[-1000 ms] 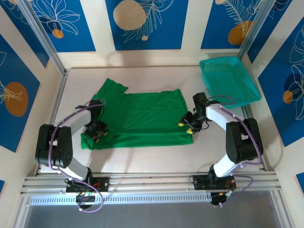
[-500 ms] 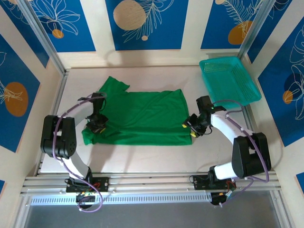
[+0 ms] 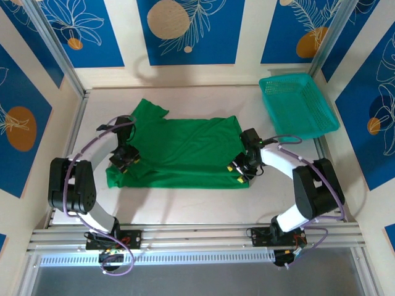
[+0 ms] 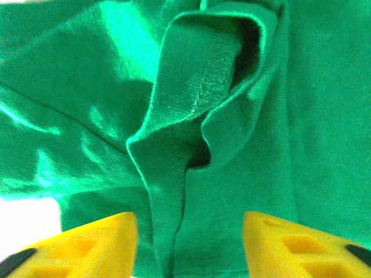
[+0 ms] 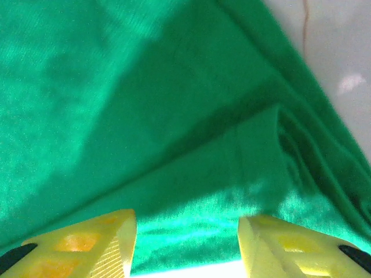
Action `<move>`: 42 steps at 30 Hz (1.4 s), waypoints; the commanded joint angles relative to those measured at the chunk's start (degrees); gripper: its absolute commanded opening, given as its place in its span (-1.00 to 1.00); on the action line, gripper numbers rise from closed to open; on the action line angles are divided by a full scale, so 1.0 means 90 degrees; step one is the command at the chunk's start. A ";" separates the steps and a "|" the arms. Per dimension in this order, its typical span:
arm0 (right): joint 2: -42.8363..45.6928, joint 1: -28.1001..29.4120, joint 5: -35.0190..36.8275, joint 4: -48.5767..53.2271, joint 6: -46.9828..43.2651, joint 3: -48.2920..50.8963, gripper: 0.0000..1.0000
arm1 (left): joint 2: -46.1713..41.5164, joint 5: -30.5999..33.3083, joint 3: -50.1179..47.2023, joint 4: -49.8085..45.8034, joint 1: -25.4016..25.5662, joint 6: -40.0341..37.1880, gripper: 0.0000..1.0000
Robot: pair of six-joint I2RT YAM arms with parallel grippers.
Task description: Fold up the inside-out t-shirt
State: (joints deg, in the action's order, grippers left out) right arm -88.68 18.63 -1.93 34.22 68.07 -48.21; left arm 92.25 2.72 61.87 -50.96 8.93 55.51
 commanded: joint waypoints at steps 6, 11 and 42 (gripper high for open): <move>-0.0536 -0.0342 -0.0476 -0.0783 0.0681 -0.0175 -0.02 | 0.0279 0.0092 0.0204 0.0367 0.0307 0.0223 -0.81; -0.0643 -0.0346 -0.0276 -0.0420 0.0688 -0.0736 -0.02 | 0.0355 -0.0001 0.0472 0.0609 0.0179 -0.0010 -1.00; -0.0715 0.1936 -0.0371 -0.1157 -0.4060 -0.1442 -0.10 | -0.2225 0.0342 -0.2117 0.0168 -0.0009 -0.0743 0.08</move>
State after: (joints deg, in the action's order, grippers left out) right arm -93.30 35.59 0.38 26.17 36.03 -65.14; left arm 73.54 3.73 43.27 -48.84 9.50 47.44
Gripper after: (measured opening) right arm 0.458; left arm 0.547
